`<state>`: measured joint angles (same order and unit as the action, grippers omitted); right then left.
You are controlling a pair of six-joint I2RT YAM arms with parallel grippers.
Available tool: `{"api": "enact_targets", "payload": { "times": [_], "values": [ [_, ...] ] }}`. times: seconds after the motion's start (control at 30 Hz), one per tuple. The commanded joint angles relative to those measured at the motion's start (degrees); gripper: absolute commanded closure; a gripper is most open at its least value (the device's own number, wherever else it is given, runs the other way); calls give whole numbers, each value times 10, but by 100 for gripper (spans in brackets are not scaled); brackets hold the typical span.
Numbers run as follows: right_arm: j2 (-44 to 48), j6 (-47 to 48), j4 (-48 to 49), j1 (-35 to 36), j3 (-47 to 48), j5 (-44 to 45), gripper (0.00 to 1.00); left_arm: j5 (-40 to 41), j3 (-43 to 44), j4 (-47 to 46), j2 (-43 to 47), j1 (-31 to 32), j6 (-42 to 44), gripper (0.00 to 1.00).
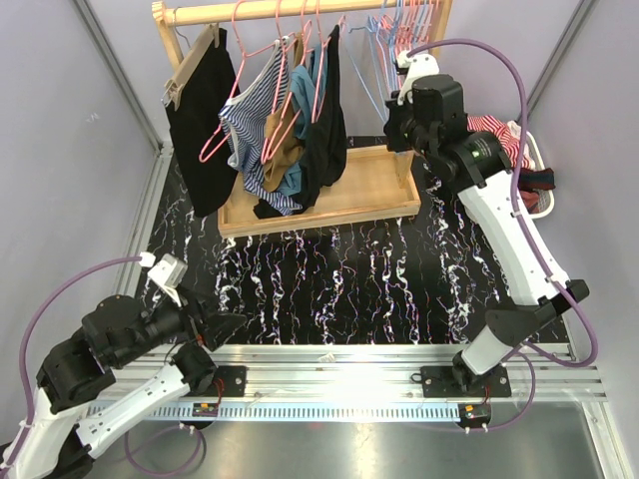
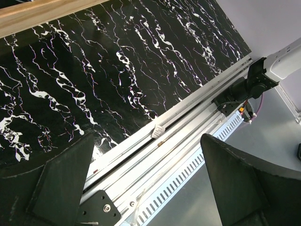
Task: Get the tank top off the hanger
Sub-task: Hang the hanger back to the clothesline with the right arm
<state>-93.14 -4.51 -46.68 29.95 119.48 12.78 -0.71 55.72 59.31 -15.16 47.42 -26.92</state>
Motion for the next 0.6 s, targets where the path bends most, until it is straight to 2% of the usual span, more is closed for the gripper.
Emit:
{"api": "enact_targets", "payload": {
  "times": [0.0,0.13,0.17,0.2,0.3,0.33,0.37,0.43,0.57],
  "values": [
    [-7,1,-20,-3,19,-5,100,-11,-7,-35,6,1,-4,1],
    [16,-24,-31,-3,-17,8,100,-18,-11,-38,7,2,-8,1],
    [27,-30,-25,-3,-47,5,93,-18,-12,-38,9,1,-8,1],
    [53,-34,-12,-2,-60,5,64,-18,-12,-38,11,1,-9,1],
    [100,-42,-14,-2,-89,-7,37,-20,-12,-38,10,2,-12,1],
    [113,-44,-17,-2,-96,-33,20,-21,-12,-39,11,2,-13,1],
    [128,-51,-18,-2,-105,-48,11,-21,-12,-39,10,2,-13,1],
    [174,-61,-20,4,-133,-95,0,-20,-12,-41,7,2,-13,1],
    [229,-99,-25,41,-197,-158,0,-26,-18,-49,4,2,-15,1]
  ]
}}
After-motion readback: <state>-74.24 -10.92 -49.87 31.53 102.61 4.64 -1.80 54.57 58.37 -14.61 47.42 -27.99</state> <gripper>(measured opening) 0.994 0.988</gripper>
